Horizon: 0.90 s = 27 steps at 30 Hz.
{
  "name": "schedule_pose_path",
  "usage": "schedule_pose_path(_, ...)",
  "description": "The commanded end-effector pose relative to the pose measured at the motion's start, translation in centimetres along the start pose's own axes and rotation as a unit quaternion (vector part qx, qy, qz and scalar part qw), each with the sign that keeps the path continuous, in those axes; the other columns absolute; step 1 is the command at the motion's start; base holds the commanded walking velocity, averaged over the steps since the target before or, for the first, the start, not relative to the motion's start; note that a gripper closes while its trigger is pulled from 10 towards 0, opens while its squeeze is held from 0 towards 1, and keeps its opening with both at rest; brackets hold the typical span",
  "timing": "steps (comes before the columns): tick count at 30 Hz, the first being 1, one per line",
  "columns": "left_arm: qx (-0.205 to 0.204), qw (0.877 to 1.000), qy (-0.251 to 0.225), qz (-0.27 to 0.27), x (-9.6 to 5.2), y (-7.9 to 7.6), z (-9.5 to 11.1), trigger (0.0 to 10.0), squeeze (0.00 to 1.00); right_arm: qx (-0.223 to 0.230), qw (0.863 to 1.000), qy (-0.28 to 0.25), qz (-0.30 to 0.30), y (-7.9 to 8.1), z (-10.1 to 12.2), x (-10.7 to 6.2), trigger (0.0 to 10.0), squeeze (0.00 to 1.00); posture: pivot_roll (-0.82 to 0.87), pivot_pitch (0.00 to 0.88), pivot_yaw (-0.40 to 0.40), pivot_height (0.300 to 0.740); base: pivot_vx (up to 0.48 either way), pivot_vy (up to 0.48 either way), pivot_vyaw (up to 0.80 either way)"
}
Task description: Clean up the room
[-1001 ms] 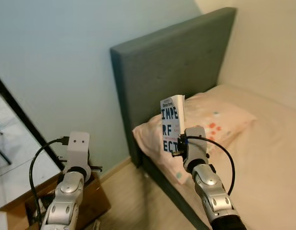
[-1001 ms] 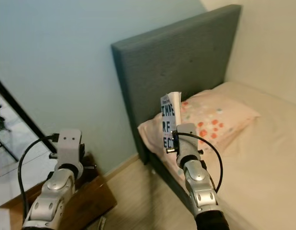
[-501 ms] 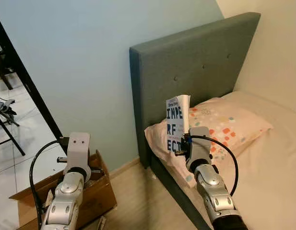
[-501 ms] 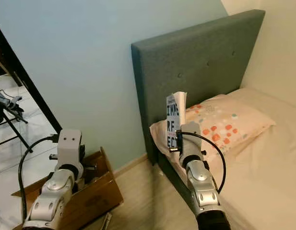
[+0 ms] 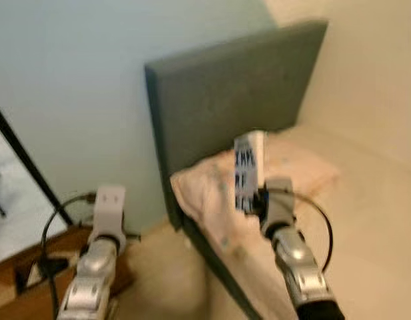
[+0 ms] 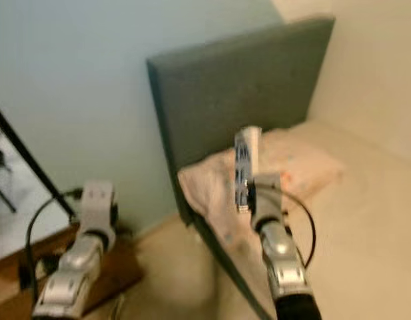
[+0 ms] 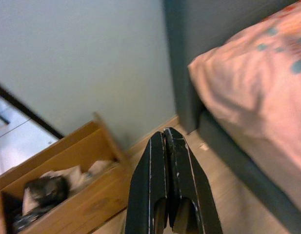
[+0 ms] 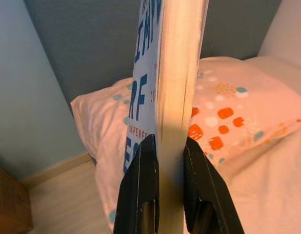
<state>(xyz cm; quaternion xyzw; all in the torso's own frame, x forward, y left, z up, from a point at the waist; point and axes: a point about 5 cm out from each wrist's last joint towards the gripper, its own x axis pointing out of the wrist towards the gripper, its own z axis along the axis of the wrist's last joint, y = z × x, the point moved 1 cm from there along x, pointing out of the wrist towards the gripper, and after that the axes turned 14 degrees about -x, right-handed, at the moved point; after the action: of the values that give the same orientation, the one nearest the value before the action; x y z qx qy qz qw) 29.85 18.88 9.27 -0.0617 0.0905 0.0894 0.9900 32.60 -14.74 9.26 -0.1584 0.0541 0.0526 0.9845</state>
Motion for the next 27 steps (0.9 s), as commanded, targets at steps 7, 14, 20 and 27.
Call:
schedule_pose_path(7, -0.025, 0.999, 0.033, 0.013, -0.18, 0.51, -0.93, 10.0, 0.00, 0.005, 1.000, -0.013, -0.001, -0.18, 0.48, 0.02, 10.0, 0.00, -0.04, 0.057, 0.019, 0.740, 0.000, 0.207, 0.00)
schedule_pose_path(14, -0.014, 1.000, 0.016, 0.014, -0.13, 0.58, -0.47, 10.0, 0.00, 0.007, 1.000, -0.013, -0.002, -0.12, 0.47, -0.06, 10.0, 0.00, -0.04, 0.058, 0.023, 0.740, 0.000, 0.206, 0.00)
schedule_pose_path(20, -0.010, 1.000, 0.013, 0.020, -0.13, 0.77, -0.37, 10.0, 0.00, 0.009, 1.000, -0.014, -0.004, -0.13, 0.51, -0.05, 10.0, 0.00, -0.04, 0.059, 0.028, 0.740, 0.000, 0.000, 0.00)
schedule_pose_path(27, -0.005, 1.000, 0.011, 0.023, -0.02, 0.89, -0.21, 10.0, 0.00, 0.028, 1.000, -0.004, 0.001, -0.33, 0.33, -0.03, 10.0, 0.00, -0.04, 0.061, 0.032, 0.740, 0.000, 0.000, 0.00)
